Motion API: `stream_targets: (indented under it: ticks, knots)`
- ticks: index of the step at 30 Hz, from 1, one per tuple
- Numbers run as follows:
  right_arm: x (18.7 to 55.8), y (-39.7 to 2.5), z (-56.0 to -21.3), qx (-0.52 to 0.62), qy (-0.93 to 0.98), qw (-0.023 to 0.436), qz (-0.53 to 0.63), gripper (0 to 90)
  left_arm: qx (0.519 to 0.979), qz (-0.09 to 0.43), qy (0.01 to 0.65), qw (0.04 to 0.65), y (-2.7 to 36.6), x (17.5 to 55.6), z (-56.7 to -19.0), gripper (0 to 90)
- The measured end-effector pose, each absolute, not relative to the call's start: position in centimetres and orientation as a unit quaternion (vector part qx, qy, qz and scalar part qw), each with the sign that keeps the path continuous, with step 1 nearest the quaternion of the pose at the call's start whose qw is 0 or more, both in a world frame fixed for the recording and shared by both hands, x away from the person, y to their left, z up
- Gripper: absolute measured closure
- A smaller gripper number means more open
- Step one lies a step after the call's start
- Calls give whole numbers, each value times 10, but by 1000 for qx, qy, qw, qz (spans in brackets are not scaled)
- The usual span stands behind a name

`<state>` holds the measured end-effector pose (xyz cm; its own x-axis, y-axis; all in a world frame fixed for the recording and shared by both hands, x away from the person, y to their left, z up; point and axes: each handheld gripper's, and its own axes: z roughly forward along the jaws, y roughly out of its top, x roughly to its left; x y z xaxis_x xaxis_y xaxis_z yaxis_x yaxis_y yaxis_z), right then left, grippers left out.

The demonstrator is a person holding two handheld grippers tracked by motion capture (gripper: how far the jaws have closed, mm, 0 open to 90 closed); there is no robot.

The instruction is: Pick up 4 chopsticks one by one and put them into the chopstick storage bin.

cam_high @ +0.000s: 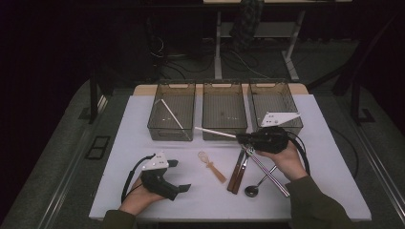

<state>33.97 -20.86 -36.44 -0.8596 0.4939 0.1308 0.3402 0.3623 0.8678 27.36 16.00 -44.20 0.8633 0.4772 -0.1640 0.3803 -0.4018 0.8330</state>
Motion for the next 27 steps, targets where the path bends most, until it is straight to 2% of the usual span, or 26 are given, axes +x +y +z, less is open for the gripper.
stream_targets:
  ticks: [27]
  knots:
    - [399, -130, -346, 291, 818, 96, 487, 850, 831, 47, 255, 492, 161, 273, -441, 0]
